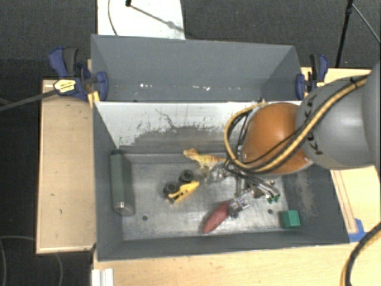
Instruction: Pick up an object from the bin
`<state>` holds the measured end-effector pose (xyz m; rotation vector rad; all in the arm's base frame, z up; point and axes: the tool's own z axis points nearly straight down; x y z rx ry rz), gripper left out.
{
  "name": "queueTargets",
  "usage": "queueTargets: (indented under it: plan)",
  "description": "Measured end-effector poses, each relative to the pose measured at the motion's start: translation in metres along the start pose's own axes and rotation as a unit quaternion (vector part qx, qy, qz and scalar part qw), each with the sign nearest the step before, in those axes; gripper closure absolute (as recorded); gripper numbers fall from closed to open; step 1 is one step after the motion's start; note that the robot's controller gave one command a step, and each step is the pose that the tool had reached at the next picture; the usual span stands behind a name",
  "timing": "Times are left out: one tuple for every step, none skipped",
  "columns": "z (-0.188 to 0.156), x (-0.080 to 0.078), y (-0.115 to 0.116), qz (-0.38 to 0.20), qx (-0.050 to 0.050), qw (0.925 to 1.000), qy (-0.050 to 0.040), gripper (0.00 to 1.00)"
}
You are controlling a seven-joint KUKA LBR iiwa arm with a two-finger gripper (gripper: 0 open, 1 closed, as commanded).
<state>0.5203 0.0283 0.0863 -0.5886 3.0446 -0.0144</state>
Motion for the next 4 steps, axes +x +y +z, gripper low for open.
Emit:
queueTargets:
  plan:
    - [0.012, 0.010, 0.006, -0.002, -0.007, 0.9999, 0.0123, 1.00]
    - [0.012, 0.010, 0.006, -0.002, -0.007, 0.9999, 0.0123, 1.00]
    - [-0.037, 0.015, 0.008, -0.004, -0.010, 0.9997, 0.0212, 1.00]
    - [-0.127, 0.018, -0.003, -0.021, -0.009, 0.9996, 0.0174, 1.00]
